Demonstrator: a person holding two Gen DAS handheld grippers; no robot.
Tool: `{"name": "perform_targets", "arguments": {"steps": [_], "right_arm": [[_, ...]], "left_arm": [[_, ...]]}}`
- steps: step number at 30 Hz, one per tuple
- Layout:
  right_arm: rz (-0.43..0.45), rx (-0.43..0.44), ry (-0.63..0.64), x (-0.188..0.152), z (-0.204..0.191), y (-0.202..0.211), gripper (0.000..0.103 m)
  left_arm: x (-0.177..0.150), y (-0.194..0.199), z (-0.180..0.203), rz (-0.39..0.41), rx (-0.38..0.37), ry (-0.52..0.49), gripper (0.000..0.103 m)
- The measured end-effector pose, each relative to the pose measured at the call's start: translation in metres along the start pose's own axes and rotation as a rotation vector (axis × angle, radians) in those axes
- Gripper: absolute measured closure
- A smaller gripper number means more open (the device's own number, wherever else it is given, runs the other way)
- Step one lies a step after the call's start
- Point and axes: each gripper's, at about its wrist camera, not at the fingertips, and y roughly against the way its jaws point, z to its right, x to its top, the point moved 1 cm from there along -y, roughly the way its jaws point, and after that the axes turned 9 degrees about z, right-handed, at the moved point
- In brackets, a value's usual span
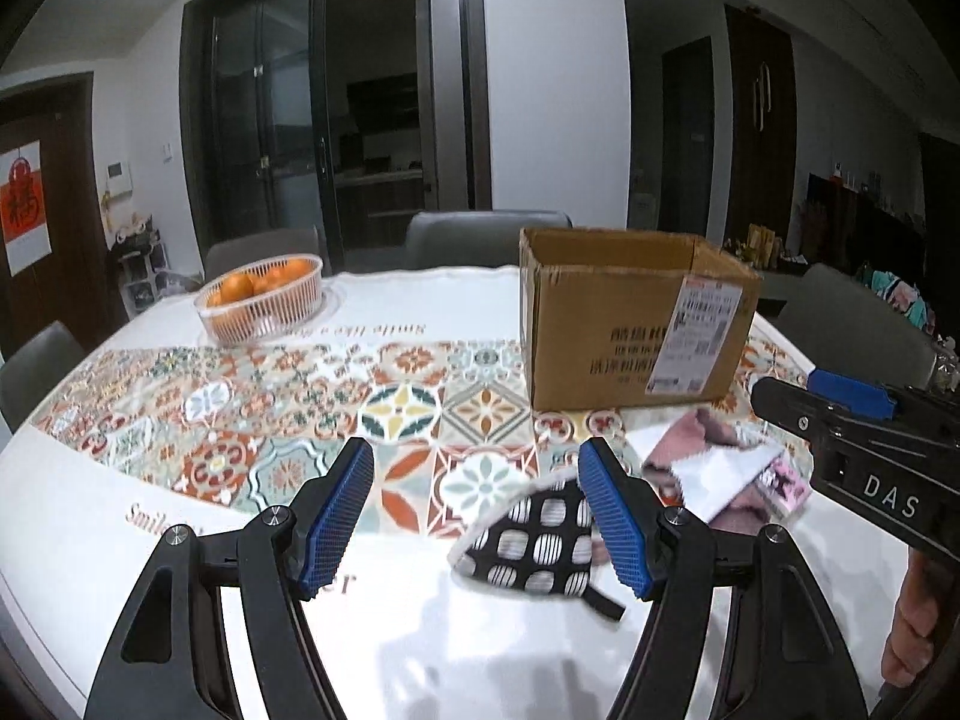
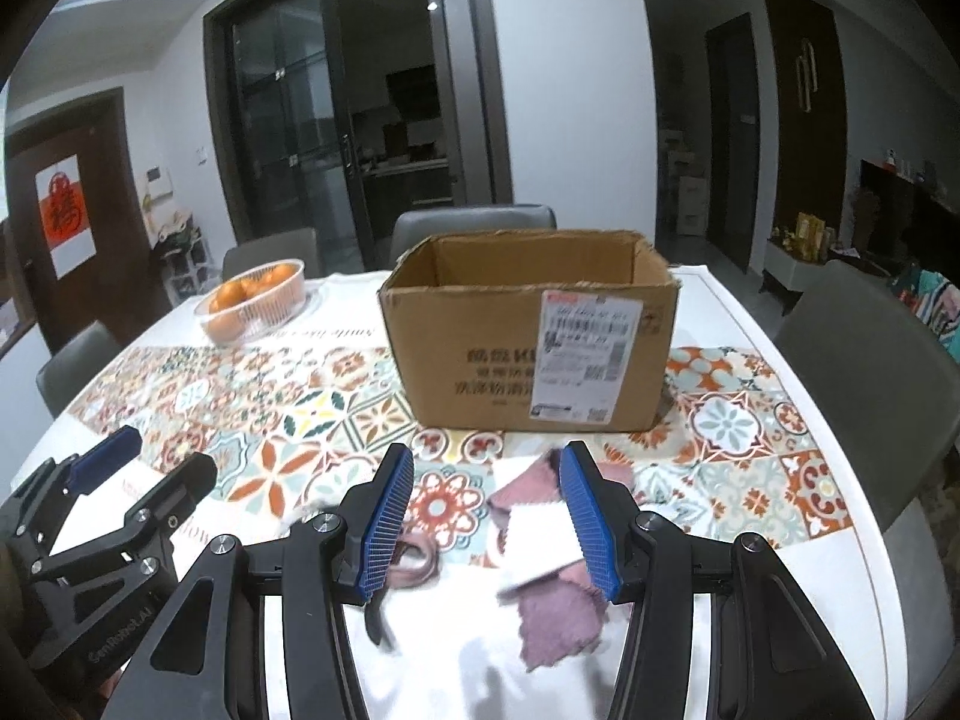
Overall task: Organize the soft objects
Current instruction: 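Move both tools back to the dotted pouch and pink hair tie, then grasp the black dotted pouch with the left tool while the right tool grasps the pink hair tie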
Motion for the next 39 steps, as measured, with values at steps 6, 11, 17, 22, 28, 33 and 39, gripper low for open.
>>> {"name": "perform_targets", "arguments": {"steps": [6,11,17,22,28,33,39], "right_arm": [[-0.043,0.025,0.016,-0.015,-0.011,-0.01,0.05],[-0.091,0.046,0.03,-0.029,-0.019,-0.022,0.05],[-0.141,0.06,0.035,-0.04,-0.025,-0.04,0.05],[-0.18,0.063,0.024,-0.048,-0.026,-0.055,0.05],[-0.22,0.067,0.007,-0.055,-0.024,-0.071,0.051],[-0.248,0.073,0.012,-0.063,-0.026,-0.082,0.051],[-0.272,0.078,0.006,-0.068,-0.026,-0.094,0.051]], "left_arm": [[-0.02,-0.007,-0.008,-0.046,-0.022,0.005,0.033],[-0.036,-0.016,-0.013,-0.085,-0.039,0.001,0.033],[-0.044,-0.032,-0.02,-0.117,-0.055,0.014,0.033],[-0.048,-0.045,-0.024,-0.138,-0.076,0.036,0.033],[-0.054,-0.063,-0.023,-0.166,-0.112,0.049,0.033],[-0.057,-0.077,-0.022,-0.184,-0.144,0.06,0.033],[-0.061,-0.093,-0.022,-0.222,-0.166,0.084,0.033]]}}
